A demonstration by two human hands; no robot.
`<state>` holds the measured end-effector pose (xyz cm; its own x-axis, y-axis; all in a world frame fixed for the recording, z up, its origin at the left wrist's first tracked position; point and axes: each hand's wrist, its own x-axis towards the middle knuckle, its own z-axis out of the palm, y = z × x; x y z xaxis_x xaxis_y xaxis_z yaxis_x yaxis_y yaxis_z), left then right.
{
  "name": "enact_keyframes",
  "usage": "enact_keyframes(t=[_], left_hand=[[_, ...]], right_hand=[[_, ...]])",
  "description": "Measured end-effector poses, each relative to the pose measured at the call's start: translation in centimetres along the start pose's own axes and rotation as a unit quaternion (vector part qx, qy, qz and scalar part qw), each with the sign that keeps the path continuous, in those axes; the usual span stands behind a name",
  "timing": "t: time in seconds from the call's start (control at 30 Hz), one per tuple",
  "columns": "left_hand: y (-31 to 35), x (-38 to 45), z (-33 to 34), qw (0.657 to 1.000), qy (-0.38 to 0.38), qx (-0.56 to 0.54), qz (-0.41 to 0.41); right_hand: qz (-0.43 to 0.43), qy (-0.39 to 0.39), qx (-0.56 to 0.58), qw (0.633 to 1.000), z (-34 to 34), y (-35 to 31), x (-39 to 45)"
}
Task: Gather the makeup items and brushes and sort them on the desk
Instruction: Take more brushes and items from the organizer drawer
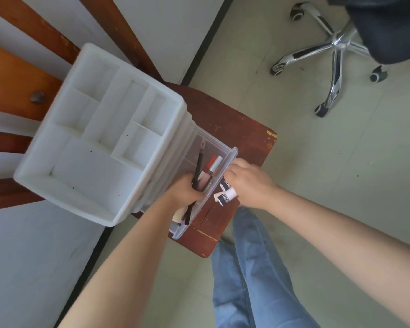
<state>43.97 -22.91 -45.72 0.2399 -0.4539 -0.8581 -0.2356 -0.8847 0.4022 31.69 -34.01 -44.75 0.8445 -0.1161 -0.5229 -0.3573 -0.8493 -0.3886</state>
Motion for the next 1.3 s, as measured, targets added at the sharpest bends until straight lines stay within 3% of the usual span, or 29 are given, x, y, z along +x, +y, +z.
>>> enact_keyframes(t=[0.17, 0.4, 0.5, 0.7, 0.83, 1.13, 1.3], left_hand=[[0.6, 0.9, -0.5, 0.997, -0.057, -0.04, -0.026], [0.0, -0.1, 1.7, 0.998, 0.065, 0.008, 0.023], [0.2, 0.1, 0.7, 0.998, 0.035, -0.042, 0.016], [0.2, 0.4, -0.4, 0.991, -0.053, -0.12, -0.029], [0.0, 0.6, -0.5, 0.995, -0.061, -0.065, -0.033], [-0.5, 0.4, 0.7, 1.0, 0.018, -0.02, 0.016], [-0.6, 0.3, 0.1, 0.999, -0.004, -0.04, 0.009]], right_hand=[[-0.013, -0.004, -0.053, 0.998, -0.3, 0.9, 0.7], [-0.011, -0.005, -0.051, 0.999, 0.6, 1.5, 0.8], [-0.06, 0.072, -0.045, 0.995, 0.8, 1.5, 1.0], [-0.099, 0.087, -0.083, 0.988, 0.3, 1.4, 1.5], [-0.091, 0.095, -0.081, 0.988, 0.9, 1.8, 1.7], [-0.088, 0.118, -0.062, 0.987, 1.5, 1.8, 1.6], [-0.098, 0.123, -0.072, 0.985, 1.6, 1.9, 1.3]])
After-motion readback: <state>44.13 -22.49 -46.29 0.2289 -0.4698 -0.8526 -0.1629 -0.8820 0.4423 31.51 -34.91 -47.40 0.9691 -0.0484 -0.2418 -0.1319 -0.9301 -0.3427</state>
